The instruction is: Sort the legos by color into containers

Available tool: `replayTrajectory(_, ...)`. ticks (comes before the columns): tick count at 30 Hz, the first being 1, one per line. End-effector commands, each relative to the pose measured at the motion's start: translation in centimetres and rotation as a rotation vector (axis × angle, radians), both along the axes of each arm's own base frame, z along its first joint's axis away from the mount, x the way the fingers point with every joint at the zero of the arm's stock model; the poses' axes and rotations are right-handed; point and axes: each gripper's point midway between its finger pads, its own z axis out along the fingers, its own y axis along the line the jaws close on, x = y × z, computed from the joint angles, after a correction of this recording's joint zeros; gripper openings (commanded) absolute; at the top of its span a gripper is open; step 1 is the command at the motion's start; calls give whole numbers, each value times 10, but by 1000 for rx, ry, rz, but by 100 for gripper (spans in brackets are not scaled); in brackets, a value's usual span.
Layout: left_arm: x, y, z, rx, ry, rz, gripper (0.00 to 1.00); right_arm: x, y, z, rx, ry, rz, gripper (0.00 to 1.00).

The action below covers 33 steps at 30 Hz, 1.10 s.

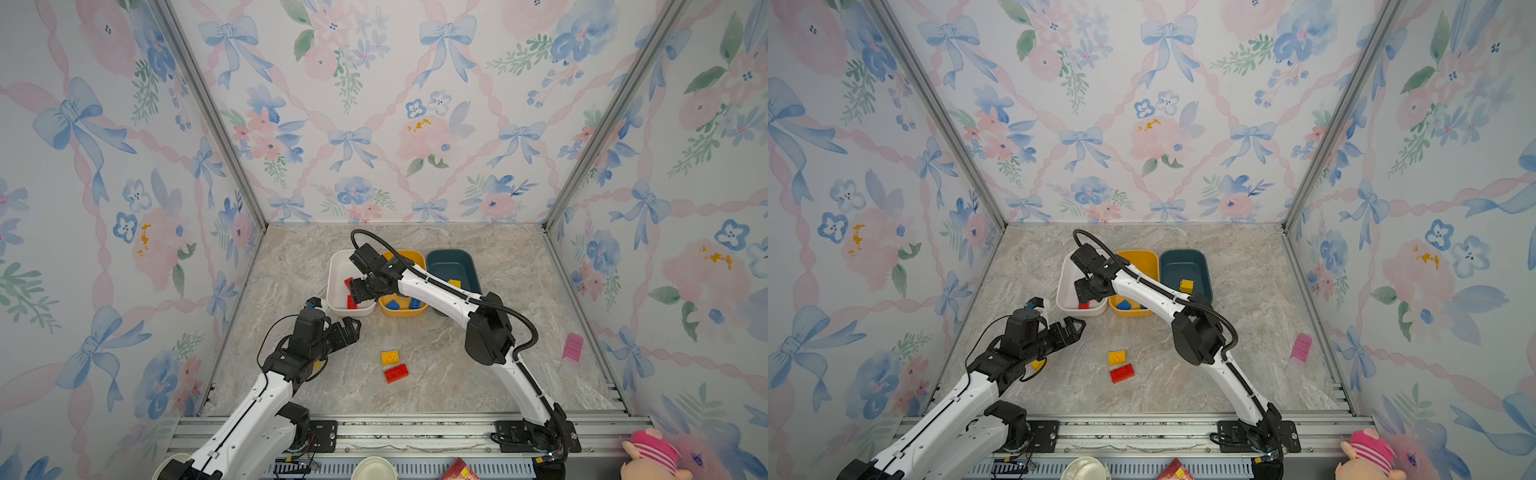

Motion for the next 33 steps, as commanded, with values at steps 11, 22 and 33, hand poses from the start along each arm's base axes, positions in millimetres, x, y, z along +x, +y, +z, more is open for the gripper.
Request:
replayTrajectory(11, -8, 40, 2, 175, 133, 160, 98, -38, -39, 73, 121, -38, 31, 90)
replayTrajectory(22, -36, 75, -13, 321, 323, 311, 95, -93, -103, 69, 113, 9, 30, 98)
replayTrajectory(33, -51, 93, -21, 418, 444, 383, 90, -136, -156, 56, 126, 71, 1, 97)
